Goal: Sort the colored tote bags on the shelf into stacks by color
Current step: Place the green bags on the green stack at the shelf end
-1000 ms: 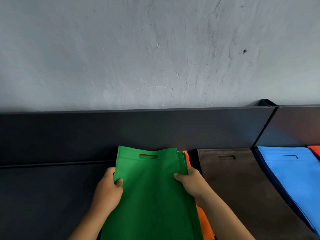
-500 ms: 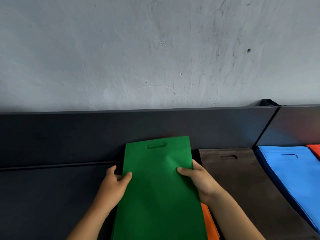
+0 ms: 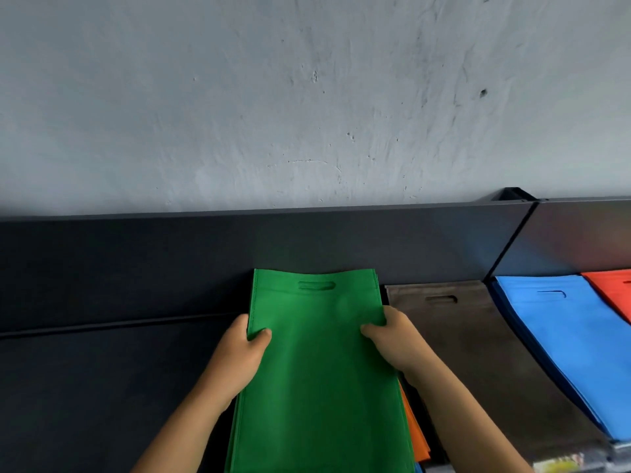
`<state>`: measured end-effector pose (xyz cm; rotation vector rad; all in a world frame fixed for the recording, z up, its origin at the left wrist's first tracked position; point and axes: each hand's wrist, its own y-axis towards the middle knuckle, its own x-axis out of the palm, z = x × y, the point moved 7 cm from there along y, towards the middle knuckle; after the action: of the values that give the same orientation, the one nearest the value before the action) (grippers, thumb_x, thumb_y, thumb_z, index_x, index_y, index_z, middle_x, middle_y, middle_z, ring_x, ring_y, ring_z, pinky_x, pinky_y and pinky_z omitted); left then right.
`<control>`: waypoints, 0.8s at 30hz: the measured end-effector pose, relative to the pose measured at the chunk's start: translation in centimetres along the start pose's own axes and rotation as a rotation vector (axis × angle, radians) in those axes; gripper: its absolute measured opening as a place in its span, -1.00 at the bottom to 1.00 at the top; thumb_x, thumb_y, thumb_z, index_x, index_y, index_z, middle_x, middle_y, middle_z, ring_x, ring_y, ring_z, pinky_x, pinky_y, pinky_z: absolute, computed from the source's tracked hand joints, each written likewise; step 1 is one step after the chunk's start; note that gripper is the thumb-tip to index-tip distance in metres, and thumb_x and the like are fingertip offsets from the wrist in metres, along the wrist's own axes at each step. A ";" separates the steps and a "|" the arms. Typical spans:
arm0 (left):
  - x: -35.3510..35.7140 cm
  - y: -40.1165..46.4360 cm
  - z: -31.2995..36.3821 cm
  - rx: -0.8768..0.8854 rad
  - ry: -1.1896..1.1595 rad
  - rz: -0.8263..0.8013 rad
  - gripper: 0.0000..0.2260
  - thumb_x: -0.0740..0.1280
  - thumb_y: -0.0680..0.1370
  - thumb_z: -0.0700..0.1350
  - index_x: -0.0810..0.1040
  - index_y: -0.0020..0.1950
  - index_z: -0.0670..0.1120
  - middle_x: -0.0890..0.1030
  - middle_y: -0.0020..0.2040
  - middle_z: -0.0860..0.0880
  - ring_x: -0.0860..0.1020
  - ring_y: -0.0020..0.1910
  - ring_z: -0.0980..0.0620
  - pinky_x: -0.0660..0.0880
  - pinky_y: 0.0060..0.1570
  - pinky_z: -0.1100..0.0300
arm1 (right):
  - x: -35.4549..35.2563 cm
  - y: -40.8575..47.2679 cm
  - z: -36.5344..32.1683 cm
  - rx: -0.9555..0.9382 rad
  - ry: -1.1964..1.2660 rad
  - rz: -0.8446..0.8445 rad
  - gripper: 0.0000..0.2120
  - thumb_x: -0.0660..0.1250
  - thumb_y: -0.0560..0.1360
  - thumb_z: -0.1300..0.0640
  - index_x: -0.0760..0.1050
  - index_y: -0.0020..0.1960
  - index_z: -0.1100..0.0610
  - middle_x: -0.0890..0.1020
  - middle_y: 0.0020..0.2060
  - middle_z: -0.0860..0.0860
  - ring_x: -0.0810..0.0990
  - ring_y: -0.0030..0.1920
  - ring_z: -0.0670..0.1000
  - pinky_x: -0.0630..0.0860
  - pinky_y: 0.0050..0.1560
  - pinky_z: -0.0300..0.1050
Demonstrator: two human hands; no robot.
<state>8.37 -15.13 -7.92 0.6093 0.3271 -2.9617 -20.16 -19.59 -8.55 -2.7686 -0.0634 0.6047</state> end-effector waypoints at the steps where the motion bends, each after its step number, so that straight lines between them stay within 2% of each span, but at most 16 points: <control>1: 0.0 0.1 -0.2 -0.007 0.003 0.002 -0.88 0.30 0.67 -0.04 0.52 0.18 0.17 0.66 0.10 0.12 0.65 0.07 0.07 0.59 0.01 0.12 | -0.2 -0.3 -0.1 -0.006 -0.020 0.020 -0.85 0.38 0.60 0.19 0.57 0.17 0.09 0.75 0.03 0.00 0.76 -0.02 0.05 0.72 0.09 0.12; 4: 0.3 0.1 -0.1 0.008 0.028 -0.012 -0.87 0.30 0.68 -0.04 0.48 0.21 0.15 0.63 0.11 0.13 0.63 0.07 0.08 0.55 -0.06 0.17 | -0.9 -1.0 0.0 -0.018 -0.063 0.085 -0.88 0.38 0.61 0.18 0.55 0.14 0.08 0.73 -0.01 -0.03 0.75 -0.06 0.01 0.72 -0.02 0.00; 6: 0.5 0.2 -0.1 0.013 0.026 -0.022 -0.88 0.30 0.68 -0.05 0.48 0.18 0.15 0.64 0.10 0.10 0.64 0.05 0.04 0.58 -0.06 0.13 | -1.5 -1.6 0.3 -0.011 -0.080 0.129 -0.86 0.39 0.60 0.16 0.56 0.15 0.09 0.74 -0.02 -0.04 0.75 -0.08 -0.01 0.72 -0.07 -0.03; 10: 1.4 0.2 0.6 0.007 0.019 -0.034 -0.89 0.30 0.67 -0.08 0.51 0.16 0.11 0.67 0.05 0.02 0.67 0.00 -0.11 0.63 0.00 -0.11 | -2.3 -3.3 1.0 0.008 -0.068 0.177 -0.81 0.41 0.58 0.13 0.53 0.19 0.04 0.72 0.04 -0.05 0.74 -0.01 -0.01 0.72 0.06 0.07; 13: 2.7 0.0 1.6 0.010 0.029 -0.067 -0.91 0.29 0.66 -0.09 0.51 0.13 0.08 0.67 0.02 -0.04 0.67 0.00 -0.20 0.64 0.00 -0.17 | -3.5 -5.0 1.7 0.016 -0.010 0.211 -0.78 0.40 0.59 0.16 0.52 0.21 0.03 0.72 0.06 -0.05 0.74 0.00 -0.01 0.73 0.05 0.05; 17: 5.2 -0.6 3.7 0.036 0.034 -0.114 -0.91 0.29 0.66 -0.10 0.51 0.12 0.07 0.67 0.02 -0.02 0.67 -0.01 -0.12 0.62 0.02 -0.14 | -6.2 -7.5 3.1 0.030 0.103 0.256 -0.76 0.40 0.63 0.17 0.51 0.26 0.00 0.72 0.09 -0.08 0.76 0.01 -0.01 0.74 0.05 0.02; 20: 7.7 -1.5 5.5 0.058 0.024 -0.147 -0.89 0.29 0.66 -0.11 0.52 0.15 0.06 0.66 0.05 0.02 0.65 -0.01 -0.04 0.63 0.06 -0.12 | -9.0 -9.6 4.4 0.034 0.146 0.299 -0.72 0.41 0.64 0.14 0.49 0.32 -0.03 0.72 0.10 -0.09 0.78 -0.04 -0.04 0.74 -0.06 -0.09; 24: 12.4 -3.0 8.6 0.098 -0.012 -0.198 -0.87 0.29 0.66 -0.17 0.54 0.15 0.04 0.68 0.08 0.02 0.66 0.04 -0.01 0.61 0.13 -0.13 | -13.1 -12.2 7.6 0.101 0.212 0.352 -0.77 0.40 0.66 0.08 0.47 0.28 -0.02 0.72 0.08 -0.04 0.79 -0.07 0.01 0.75 -0.01 0.04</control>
<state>-6.63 -14.87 -4.65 0.6024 0.2562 -3.1862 -34.95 -7.23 -6.16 -2.7438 0.4947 0.3781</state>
